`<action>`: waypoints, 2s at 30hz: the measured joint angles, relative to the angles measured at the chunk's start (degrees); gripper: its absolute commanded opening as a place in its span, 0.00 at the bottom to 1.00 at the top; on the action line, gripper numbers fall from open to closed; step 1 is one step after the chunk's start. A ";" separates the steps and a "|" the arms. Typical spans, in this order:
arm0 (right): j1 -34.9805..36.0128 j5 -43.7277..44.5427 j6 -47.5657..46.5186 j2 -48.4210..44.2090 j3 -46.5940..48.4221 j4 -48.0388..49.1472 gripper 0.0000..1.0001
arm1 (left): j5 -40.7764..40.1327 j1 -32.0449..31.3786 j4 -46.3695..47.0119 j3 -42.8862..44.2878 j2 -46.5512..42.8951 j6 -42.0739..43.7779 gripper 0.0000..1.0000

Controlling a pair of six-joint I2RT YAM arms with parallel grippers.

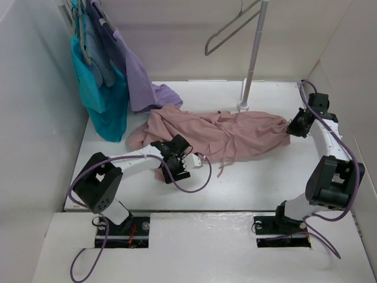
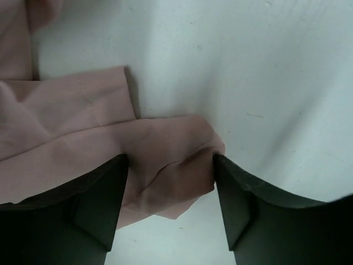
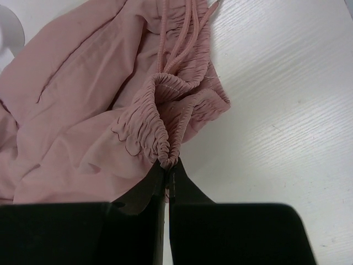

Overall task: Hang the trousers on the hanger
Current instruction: Flatten out the trousers at the center of the board.

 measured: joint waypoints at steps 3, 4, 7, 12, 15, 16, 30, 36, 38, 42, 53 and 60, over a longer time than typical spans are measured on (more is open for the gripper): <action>0.00 -0.15 0.50 -0.35 -0.96 0.72 0.00 | -0.59 0.72 1.14 -0.20 0.07 -0.83 0.37; 0.00 -0.15 0.59 -0.52 -1.16 0.81 0.00 | -0.74 1.29 1.53 -0.22 0.07 -1.22 0.27; 0.00 -0.13 0.94 -0.70 -1.27 0.96 0.00 | -1.33 4.11 2.03 -0.92 -0.24 -2.01 0.00; 0.00 -0.13 1.20 -0.70 -1.16 1.16 0.00 | -3.02 12.33 -1.16 0.11 -6.32 -4.39 0.00; 0.00 -0.20 1.62 -0.70 0.15 0.57 0.00 | -5.46 22.18 -1.73 4.70 -13.79 -6.14 0.00; 0.00 -0.31 1.75 -0.70 1.03 0.48 0.00 | -6.25 25.24 -1.46 6.64 -16.00 -6.43 0.00; 0.00 -2.99 2.29 -0.17 7.54 -0.26 0.00 | -1.88 65.96 -6.99 13.92 -8.70 -12.55 0.00; 0.00 -2.62 1.70 0.63 11.04 -2.45 0.00 | 2.82 72.06 -13.90 19.78 2.78 -13.81 0.13; 0.00 -2.45 1.55 0.59 11.30 -2.51 0.00 | 0.76 73.61 -15.15 19.76 5.49 -13.33 0.35; 0.24 -2.47 1.51 0.52 10.54 -2.47 0.00 | -2.03 74.84 -14.91 14.88 7.54 -10.43 0.52; 0.72 -2.47 1.29 0.42 8.48 -2.49 0.00 | -0.33 65.40 -15.61 11.19 -15.61 5.14 0.63; 1.05 -2.49 1.27 -0.13 5.75 -1.81 0.00 | 4.13 42.25 -15.37 4.28 -18.71 0.90 0.71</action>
